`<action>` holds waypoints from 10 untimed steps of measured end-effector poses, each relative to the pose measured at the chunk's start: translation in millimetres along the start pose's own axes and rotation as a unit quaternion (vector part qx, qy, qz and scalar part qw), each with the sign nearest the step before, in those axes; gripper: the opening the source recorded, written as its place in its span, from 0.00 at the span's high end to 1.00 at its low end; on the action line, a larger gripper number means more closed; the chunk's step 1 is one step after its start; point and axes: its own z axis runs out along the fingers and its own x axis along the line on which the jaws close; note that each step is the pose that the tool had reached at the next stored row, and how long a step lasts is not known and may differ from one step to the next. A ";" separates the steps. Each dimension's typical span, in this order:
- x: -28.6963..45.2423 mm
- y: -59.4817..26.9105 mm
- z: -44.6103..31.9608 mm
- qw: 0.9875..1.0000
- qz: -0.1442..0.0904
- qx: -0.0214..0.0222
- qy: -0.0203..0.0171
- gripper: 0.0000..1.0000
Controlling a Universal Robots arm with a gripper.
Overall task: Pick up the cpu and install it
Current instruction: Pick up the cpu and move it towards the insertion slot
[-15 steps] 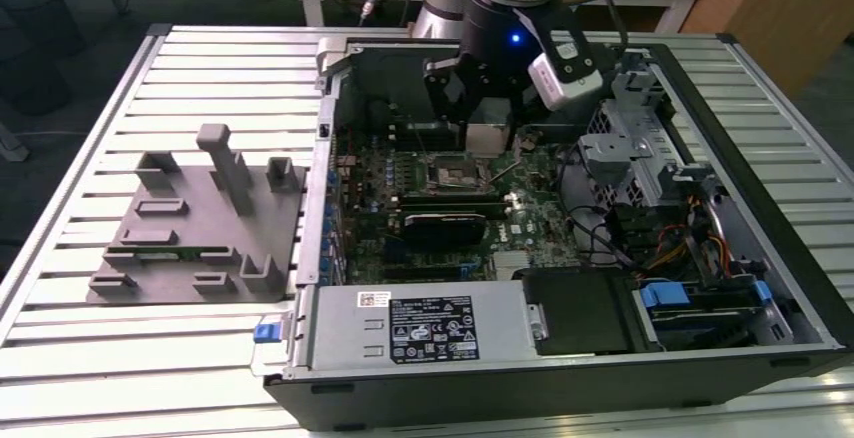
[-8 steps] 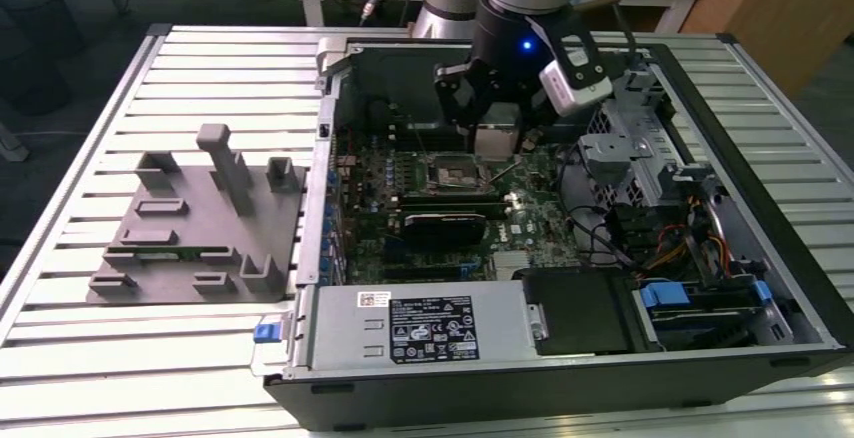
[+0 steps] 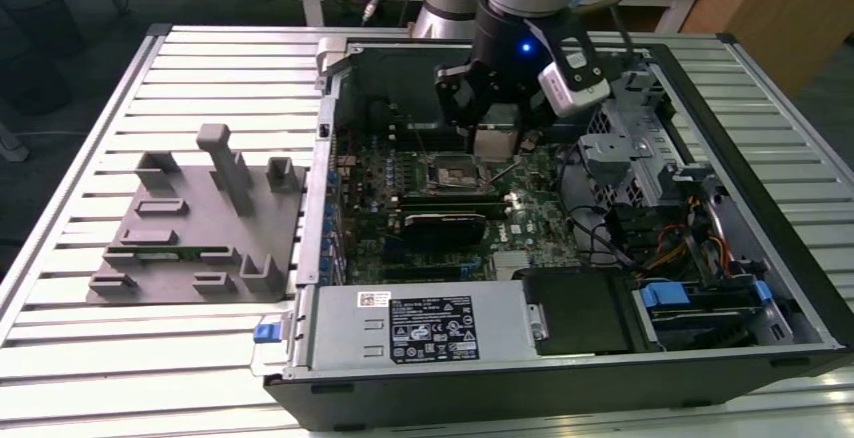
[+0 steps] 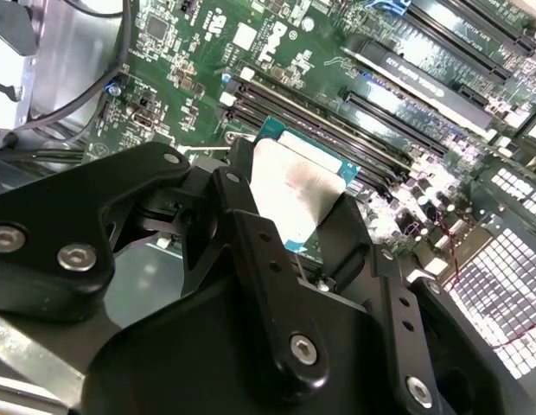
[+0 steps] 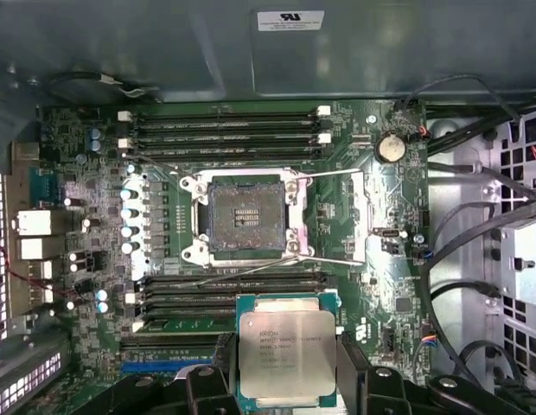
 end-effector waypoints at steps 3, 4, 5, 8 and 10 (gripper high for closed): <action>0.9 2.5 2.7 1.000 0.000 0.000 0.000 0.45; 1.3 3.3 3.8 1.000 0.000 0.000 0.000 0.45; 1.7 4.1 5.0 1.000 0.000 0.000 0.000 0.45; 3.0 5.9 9.7 1.000 0.000 0.000 0.000 0.45; 3.7 6.7 13.1 1.000 0.000 0.000 0.000 0.45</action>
